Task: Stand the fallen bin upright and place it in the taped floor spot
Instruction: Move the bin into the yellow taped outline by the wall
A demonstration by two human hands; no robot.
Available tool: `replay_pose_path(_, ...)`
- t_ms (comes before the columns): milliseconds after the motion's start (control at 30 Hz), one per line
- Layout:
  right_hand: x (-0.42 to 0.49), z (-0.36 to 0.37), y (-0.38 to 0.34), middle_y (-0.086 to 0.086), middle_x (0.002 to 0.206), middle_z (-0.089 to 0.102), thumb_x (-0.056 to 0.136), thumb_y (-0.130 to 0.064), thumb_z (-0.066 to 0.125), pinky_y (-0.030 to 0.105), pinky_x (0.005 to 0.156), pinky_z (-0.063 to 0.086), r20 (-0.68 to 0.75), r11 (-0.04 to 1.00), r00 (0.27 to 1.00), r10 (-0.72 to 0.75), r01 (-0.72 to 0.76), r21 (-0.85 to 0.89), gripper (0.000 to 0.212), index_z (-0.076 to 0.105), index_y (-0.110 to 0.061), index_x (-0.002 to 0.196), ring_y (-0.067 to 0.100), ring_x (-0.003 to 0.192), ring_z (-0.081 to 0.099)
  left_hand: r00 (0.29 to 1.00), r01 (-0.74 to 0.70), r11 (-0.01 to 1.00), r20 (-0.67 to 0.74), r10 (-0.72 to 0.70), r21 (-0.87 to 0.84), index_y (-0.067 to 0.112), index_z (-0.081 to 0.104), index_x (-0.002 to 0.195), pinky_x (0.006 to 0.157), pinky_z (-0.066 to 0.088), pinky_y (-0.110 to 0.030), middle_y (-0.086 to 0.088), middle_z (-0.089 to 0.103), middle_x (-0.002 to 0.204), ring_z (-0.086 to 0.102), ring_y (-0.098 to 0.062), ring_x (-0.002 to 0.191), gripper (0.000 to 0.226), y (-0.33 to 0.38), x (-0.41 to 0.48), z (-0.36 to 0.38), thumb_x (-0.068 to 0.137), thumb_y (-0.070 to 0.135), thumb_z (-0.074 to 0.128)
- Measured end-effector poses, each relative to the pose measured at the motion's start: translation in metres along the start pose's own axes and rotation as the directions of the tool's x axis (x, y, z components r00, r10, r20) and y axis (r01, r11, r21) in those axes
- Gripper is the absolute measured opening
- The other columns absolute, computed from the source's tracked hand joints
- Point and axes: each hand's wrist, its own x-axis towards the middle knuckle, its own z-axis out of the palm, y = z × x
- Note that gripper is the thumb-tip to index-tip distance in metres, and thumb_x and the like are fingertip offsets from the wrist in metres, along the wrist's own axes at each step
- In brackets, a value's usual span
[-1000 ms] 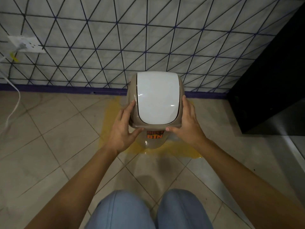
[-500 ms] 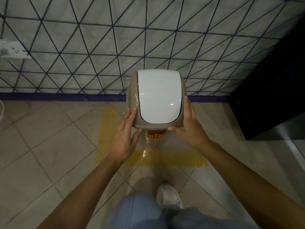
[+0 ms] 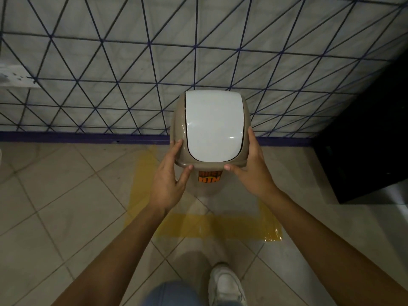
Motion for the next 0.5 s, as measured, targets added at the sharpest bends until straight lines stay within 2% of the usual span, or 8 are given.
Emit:
replay_pose_path(67,0.009,0.000,0.001,0.002,0.152,0.024,0.068,-0.015,0.080,0.050,0.112,0.027,-0.007,0.999,1.000,0.003,-0.003,0.032,0.113,0.001,-0.026,0.148,0.019,0.141,0.020,1.000,0.012,1.000,0.000,-0.012,0.001,0.028,0.026,0.145,0.104,0.023,-0.005,0.008,0.032,0.150,0.023,0.009,0.134,0.063,0.000,0.008,0.000,0.090,0.026,0.058)
replay_pose_path(200,0.026,0.001,0.003,0.003,0.152,0.025,0.068,-0.014,0.079,0.050,0.111,0.028,-0.019,0.997,1.000,0.021,-0.020,0.079,0.111,0.004,-0.025,0.148,0.020,0.141,0.020,1.000,0.010,1.000,0.003,-0.010,0.007,0.029,0.027,0.145,0.096,0.024,0.003,0.019,0.031,0.141,0.026,0.014,0.125,0.064,0.001,0.026,-0.001,0.090,0.028,0.059)
replay_pose_path(233,0.030,0.001,0.004,0.004,0.152,0.024,0.069,-0.014,0.079,0.050,0.112,0.028,-0.021,0.996,0.999,0.024,-0.022,0.082,0.110,0.004,-0.025,0.148,0.021,0.141,0.020,1.000,0.017,1.000,0.007,-0.017,0.000,0.029,0.026,0.145,0.098,0.027,-0.001,0.020,0.031,0.140,0.026,0.013,0.126,0.064,0.000,0.029,-0.001,0.090,0.028,0.059)
replay_pose_path(333,0.039,0.002,0.006,0.003,0.153,0.022,0.070,-0.015,0.078,0.051,0.112,0.026,-0.026,0.997,0.999,0.028,-0.026,0.078,0.109,0.004,-0.024,0.149,0.021,0.141,0.017,0.999,0.039,0.999,0.020,-0.039,-0.028,0.029,0.026,0.145,0.106,0.038,-0.026,0.016,0.033,0.142,0.029,0.006,0.129,0.064,-0.001,0.039,0.002,0.089,0.025,0.059)
replay_pose_path(500,0.047,0.003,0.010,0.001,0.153,0.021,0.067,-0.018,0.080,0.051,0.112,0.026,-0.038,0.995,0.998,0.046,-0.042,0.085,0.112,0.004,-0.026,0.148,0.020,0.140,0.017,0.999,0.042,0.998,0.017,-0.041,-0.045,0.027,0.027,0.144,0.109,0.034,-0.029,0.004,0.037,0.147,0.033,-0.004,0.133,0.064,-0.008,0.049,0.004,0.089,0.023,0.060)
